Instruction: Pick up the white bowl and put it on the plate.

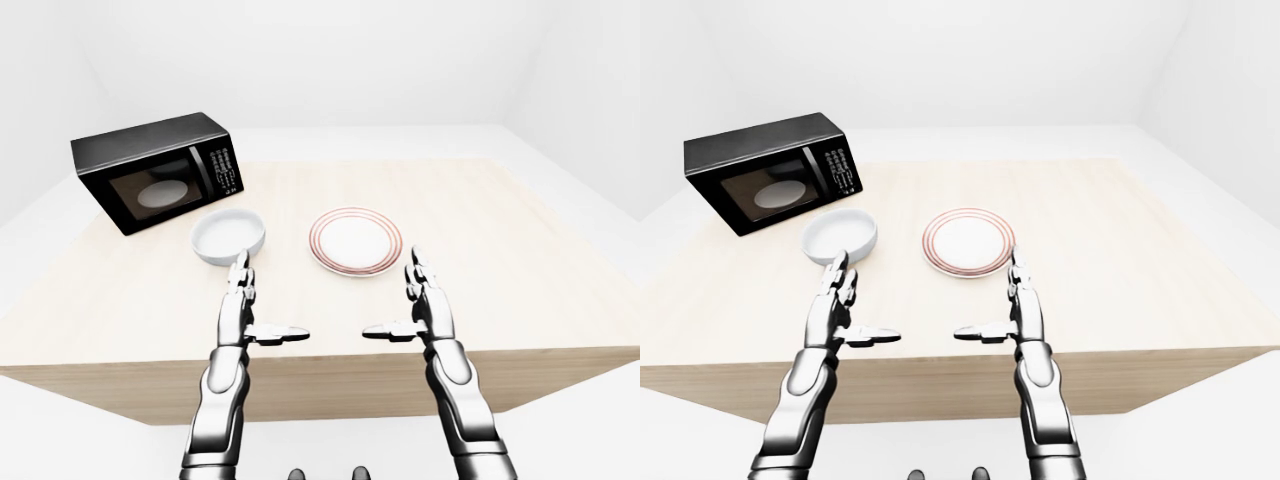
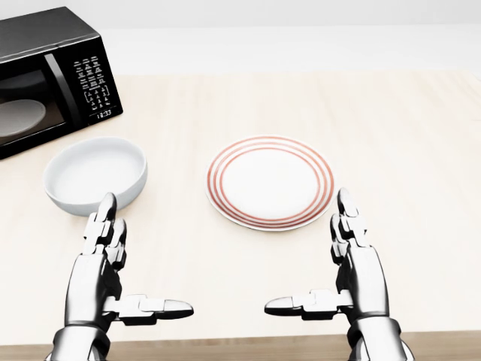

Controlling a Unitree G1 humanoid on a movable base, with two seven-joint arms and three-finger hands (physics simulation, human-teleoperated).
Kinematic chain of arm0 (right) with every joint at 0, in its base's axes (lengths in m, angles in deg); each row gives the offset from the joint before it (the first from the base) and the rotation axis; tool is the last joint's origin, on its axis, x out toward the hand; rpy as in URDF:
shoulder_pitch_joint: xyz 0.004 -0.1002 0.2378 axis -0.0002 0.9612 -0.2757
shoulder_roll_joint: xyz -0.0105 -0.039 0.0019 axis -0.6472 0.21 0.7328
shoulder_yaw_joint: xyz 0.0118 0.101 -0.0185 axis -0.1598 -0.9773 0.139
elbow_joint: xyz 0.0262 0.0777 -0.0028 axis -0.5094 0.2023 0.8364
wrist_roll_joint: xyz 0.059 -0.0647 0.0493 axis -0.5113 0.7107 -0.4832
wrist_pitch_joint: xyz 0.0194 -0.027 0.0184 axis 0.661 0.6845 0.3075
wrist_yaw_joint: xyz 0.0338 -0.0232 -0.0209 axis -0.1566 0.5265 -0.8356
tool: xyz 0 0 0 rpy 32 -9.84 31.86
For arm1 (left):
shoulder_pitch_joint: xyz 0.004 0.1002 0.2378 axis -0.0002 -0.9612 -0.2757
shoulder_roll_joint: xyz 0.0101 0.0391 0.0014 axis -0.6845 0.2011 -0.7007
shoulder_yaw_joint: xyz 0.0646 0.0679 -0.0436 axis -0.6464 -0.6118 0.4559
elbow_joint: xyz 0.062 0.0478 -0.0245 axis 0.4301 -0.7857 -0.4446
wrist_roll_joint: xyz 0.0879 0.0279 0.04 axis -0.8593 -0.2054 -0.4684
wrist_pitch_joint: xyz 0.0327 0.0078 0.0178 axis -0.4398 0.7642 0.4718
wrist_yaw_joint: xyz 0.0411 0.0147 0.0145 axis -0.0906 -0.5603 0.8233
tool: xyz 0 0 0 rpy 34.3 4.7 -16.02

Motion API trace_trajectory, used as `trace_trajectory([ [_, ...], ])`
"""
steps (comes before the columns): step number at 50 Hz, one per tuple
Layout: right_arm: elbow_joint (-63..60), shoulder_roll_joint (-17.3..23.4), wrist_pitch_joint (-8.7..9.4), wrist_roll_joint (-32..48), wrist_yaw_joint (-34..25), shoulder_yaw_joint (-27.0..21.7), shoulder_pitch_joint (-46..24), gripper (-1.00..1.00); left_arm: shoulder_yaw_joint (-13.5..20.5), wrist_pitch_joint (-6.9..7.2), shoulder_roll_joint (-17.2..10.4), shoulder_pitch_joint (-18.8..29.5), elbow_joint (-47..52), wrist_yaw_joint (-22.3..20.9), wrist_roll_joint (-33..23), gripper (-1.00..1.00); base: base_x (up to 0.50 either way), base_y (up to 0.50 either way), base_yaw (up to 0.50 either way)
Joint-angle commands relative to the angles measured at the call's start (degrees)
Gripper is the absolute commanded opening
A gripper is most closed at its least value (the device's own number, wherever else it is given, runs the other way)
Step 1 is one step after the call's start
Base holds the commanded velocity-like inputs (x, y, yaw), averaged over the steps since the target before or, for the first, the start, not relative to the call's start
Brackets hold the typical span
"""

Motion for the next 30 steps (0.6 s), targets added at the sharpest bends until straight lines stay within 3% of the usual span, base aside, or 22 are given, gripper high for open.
trace_trajectory([
  [1,1.0,0.8,-0.04,0.0,-1.3,-1.3,-0.1,1.00,1.2,0.38,-0.6,-0.2,0.6,-1.3,0.6,1.00,0.00,0.00,0.00],
  [6,0.5,0.8,0.25,0.2,-1.4,-1.3,0.1,1.00,1.2,0.01,-0.7,-0.1,0.2,-1.4,0.3,1.00,0.00,0.00,0.00],
  [7,1.0,0.8,-0.17,0.3,-1.5,-1.2,0.1,1.00,1.3,-0.61,-0.7,0.0,-0.5,-1.4,0.3,1.00,0.00,0.00,0.00],
  [16,1.8,0.7,-1.59,3.1,-1.3,-0.3,0.3,1.00,1.2,-0.93,-0.7,0.1,-0.8,-1.4,0.0,1.00,0.00,0.00,0.00],
  [22,1.3,0.7,-1.31,3.2,-1.6,-0.3,0.4,1.00,1.3,-1.29,-0.7,0.2,-1.2,-1.4,-0.1,1.00,0.00,0.41,0.00],
  [27,1.3,0.7,-1.24,3.0,-1.7,-0.4,0.4,1.00,1.2,-0.38,-0.7,0.0,-0.2,-1.3,-0.3,1.00,0.00,0.46,0.00],
  [30,1.3,0.8,-1.23,2.9,-1.8,-0.6,0.3,1.00,1.1,-0.85,-0.7,0.0,-0.8,-1.3,-0.4,1.00,0.00,0.46,0.00],
])
